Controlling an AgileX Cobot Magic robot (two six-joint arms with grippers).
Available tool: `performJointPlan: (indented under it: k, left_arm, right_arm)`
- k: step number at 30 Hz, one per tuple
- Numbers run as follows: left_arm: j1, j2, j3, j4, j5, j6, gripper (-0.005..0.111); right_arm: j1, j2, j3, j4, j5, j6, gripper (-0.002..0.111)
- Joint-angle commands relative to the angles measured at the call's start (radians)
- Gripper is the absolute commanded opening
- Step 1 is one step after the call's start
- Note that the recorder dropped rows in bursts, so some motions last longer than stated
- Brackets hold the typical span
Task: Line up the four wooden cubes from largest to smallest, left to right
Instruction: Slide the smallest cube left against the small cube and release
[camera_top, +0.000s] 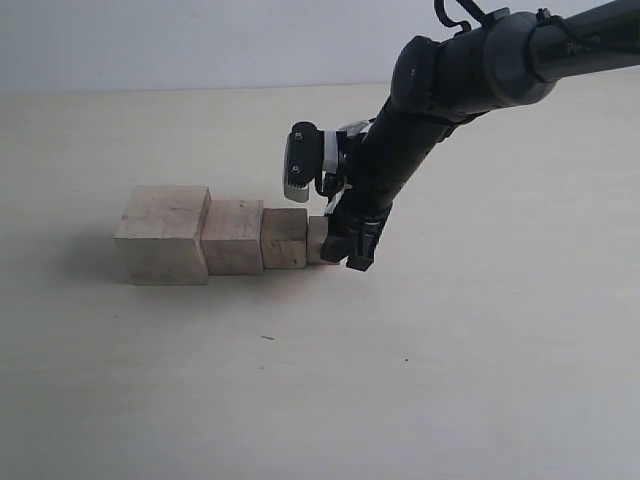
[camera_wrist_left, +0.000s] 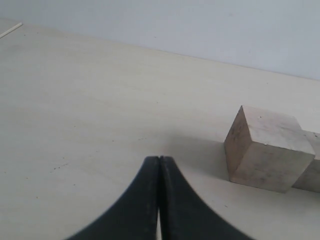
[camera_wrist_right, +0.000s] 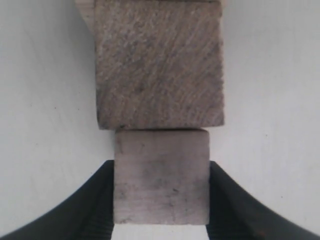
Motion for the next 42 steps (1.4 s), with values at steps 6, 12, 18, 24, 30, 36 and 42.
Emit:
performJointPlan:
  k: [6,12,18,24,30,36,42]
  left_arm:
    - [-0.008,-0.005,0.003,-0.003,-0.001,-0.001,0.000]
    - [-0.008,-0.005,0.003,-0.003,-0.001,-0.001,0.000]
    - [-0.008,-0.005,0.003,-0.003,-0.001,-0.001,0.000]
    - [-0.008,-0.005,0.003,-0.003,-0.001,-0.001,0.000]
    - [-0.008,-0.005,0.003,-0.003,-0.001,-0.001,0.000]
    - [-0.008,-0.005,0.003,-0.003,-0.001,-0.001,0.000]
    - [-0.008,-0.005,0.003,-0.003,-0.001,-0.001,0.000]
  right_arm:
    - [0.001,0.015,0.004,0.033,-0.085,-0.009,0.000]
    - [0.001,0.015,0.004,0.031,-0.056,-0.014,0.000]
    - [0.001,0.015,0.004,0.031,-0.018,-0.056,0.000]
    - [0.001,0.015,0.004,0.031,-0.024,-0.056,0.000]
    - [0.001,0.015,0.004,0.066,-0.022,-0.053,0.005]
    - [0.001,0.015,0.004,0.078,-0.018,-0.053,0.009]
    - [0.001,0.015,0.004,0.078,-0.008,-0.053,0.009]
